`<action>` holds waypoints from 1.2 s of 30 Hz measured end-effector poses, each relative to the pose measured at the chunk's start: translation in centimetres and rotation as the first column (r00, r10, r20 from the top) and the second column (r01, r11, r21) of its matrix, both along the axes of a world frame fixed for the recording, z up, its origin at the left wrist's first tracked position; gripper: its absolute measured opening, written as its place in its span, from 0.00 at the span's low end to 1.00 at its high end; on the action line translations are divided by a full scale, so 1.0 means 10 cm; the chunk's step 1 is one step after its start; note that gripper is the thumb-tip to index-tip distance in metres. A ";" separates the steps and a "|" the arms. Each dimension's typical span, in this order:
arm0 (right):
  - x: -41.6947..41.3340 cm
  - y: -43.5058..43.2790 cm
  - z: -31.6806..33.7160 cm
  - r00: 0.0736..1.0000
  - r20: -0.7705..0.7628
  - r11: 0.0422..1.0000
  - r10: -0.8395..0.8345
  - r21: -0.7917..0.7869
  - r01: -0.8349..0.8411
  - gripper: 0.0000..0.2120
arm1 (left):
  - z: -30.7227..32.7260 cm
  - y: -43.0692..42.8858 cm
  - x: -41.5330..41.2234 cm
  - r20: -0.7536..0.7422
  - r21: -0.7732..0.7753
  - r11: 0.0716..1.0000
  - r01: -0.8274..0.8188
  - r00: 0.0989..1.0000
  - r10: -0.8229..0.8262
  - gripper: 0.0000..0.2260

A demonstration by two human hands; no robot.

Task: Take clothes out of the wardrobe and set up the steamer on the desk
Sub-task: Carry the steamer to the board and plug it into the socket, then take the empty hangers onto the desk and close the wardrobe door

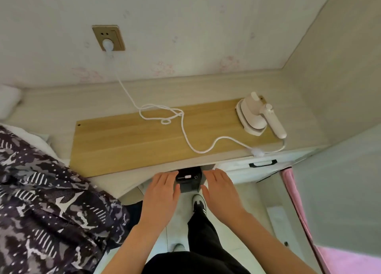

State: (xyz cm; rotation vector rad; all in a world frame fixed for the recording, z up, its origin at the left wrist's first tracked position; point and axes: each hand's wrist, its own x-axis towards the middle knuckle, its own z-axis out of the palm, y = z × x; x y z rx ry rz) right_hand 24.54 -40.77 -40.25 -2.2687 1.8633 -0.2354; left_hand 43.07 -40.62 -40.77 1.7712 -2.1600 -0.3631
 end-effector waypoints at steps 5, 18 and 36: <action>-0.03 0.78 0.00 0.993 -0.026 0.993 -0.119 -0.012 0.119 0.18 | 0.03 0.53 -0.05 -0.006 0.072 0.992 0.105 0.994 -0.105 0.16; -0.63 2.24 0.15 0.881 -0.072 0.883 -0.468 -0.009 0.469 0.21 | 0.18 1.29 -1.01 0.088 -0.041 0.838 0.544 0.838 -0.539 0.16; -2.45 5.00 0.24 0.677 0.020 0.677 -0.735 0.078 0.732 0.23 | 0.14 3.80 -3.30 0.015 -0.002 0.609 0.793 0.609 -0.793 0.21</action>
